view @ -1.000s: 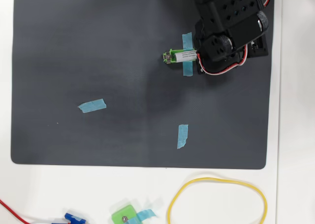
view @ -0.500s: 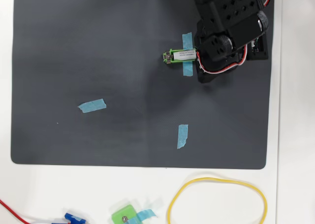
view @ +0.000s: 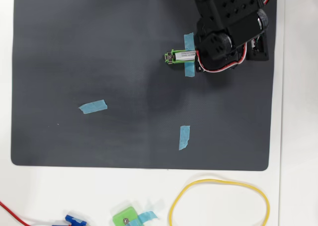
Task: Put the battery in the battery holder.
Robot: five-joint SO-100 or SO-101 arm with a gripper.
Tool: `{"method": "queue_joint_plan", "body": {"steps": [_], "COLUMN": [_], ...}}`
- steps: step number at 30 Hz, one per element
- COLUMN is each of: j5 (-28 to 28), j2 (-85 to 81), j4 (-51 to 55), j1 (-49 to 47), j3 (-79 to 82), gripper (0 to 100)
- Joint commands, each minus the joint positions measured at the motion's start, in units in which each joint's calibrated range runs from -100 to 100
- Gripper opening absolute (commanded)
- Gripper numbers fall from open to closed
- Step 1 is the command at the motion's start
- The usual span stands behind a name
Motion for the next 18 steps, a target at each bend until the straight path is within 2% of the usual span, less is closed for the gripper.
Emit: {"method": "queue_joint_plan", "body": {"steps": [1, 6, 9, 12, 14, 18], "j5": [-0.1, -0.1, 0.2, 6.4, 8.2, 11.8], "j2": [0.2, 3.3, -0.9, -14.5, -26.8, -49.5], "j4": [-0.2, -2.7, -2.1, -2.2, -2.8, -4.2], "j1": [1.0, 1.0, -1.6, -4.9, -3.7, 8.2], "j3": [0.3, 0.1, 2.5, 11.6, 19.4, 28.8], "gripper": [0, 0, 0, 0, 0, 0]}}
